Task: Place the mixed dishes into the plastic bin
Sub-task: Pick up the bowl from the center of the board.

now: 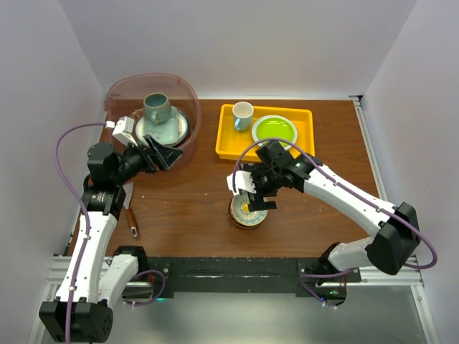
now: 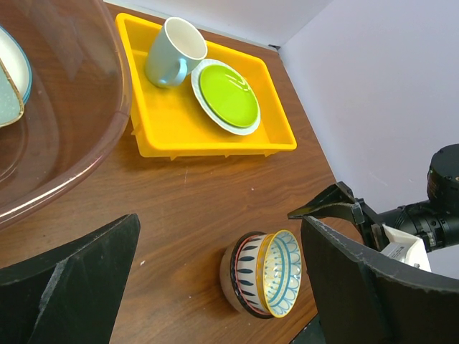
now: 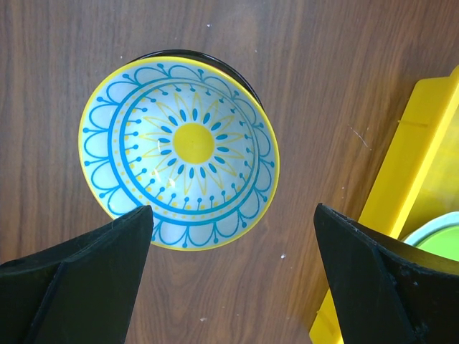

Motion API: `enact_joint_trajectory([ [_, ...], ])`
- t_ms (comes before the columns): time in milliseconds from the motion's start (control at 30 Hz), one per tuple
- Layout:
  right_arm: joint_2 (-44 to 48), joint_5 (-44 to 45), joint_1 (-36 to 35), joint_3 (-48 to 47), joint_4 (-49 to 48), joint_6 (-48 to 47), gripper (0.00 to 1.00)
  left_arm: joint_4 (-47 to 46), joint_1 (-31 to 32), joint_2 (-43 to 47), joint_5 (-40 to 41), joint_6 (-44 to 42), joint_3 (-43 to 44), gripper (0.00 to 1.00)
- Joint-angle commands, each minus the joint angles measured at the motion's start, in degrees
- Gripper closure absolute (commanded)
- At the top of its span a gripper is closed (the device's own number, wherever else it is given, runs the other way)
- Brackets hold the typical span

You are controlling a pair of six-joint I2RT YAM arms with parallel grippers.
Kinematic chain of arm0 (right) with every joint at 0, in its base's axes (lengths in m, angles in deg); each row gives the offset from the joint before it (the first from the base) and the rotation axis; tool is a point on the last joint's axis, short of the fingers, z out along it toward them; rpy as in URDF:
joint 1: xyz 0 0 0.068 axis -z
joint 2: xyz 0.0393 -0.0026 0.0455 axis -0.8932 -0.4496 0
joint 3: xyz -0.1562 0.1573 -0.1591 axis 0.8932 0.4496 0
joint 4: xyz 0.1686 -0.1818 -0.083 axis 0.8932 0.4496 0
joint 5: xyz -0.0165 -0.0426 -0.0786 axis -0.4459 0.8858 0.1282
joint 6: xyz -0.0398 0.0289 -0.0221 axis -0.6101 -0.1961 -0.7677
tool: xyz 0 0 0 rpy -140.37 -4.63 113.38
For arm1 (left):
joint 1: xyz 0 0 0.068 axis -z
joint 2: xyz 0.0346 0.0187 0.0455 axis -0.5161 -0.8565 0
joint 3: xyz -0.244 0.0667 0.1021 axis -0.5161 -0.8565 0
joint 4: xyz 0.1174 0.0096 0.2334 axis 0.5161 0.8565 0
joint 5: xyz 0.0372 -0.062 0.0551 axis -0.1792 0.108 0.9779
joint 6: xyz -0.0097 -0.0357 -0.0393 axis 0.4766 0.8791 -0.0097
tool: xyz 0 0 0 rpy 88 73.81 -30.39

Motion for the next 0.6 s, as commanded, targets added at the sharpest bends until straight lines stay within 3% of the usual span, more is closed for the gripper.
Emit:
enact_joint_trajectory([
  [0, -0.03, 1.33, -0.68, -1.68, -1.08, -1.48, 0.02, -0.61, -0.38, 0.90, -1.03, -0.28, 0.07, 0.00],
  [567, -0.12, 1.77, -1.11, -1.59, -1.34, -2.27, 0.02, -0.26, -0.38, 0.82, -0.94, -0.64, 0.16, 0.00],
])
